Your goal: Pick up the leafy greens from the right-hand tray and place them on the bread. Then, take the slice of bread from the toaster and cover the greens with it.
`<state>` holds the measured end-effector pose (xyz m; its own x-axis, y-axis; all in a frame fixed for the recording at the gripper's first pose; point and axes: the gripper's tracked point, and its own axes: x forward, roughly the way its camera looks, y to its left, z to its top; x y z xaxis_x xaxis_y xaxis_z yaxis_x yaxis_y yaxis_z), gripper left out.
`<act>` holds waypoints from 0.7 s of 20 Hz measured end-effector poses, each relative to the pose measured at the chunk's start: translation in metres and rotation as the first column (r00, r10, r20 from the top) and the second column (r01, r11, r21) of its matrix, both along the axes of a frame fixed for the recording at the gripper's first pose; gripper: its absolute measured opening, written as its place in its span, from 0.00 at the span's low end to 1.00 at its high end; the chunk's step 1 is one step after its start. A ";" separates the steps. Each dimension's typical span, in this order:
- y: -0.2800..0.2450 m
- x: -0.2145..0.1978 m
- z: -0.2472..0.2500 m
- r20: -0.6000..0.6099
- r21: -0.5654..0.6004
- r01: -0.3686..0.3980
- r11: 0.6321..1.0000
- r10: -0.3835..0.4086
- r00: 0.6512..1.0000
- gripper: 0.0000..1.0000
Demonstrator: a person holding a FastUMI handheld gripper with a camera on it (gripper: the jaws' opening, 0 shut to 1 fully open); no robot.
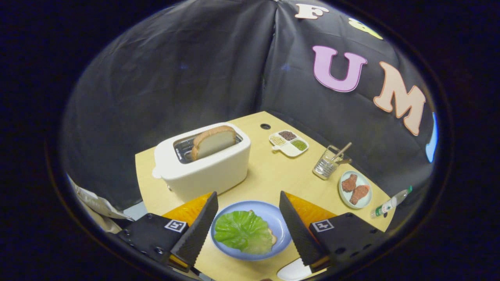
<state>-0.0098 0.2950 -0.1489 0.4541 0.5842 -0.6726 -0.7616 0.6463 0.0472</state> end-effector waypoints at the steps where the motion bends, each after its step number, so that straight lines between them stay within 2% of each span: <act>1: 0.003 0.003 0.007 -0.004 0.004 0.007 1.000 -0.007 1.000 1.00; 14: 0.080 0.022 0.040 -0.069 0.068 0.051 0.996 -0.046 0.997 1.00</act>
<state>0.0118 0.3750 -0.1091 0.4378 0.6095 -0.6609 -0.7231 0.6755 0.1440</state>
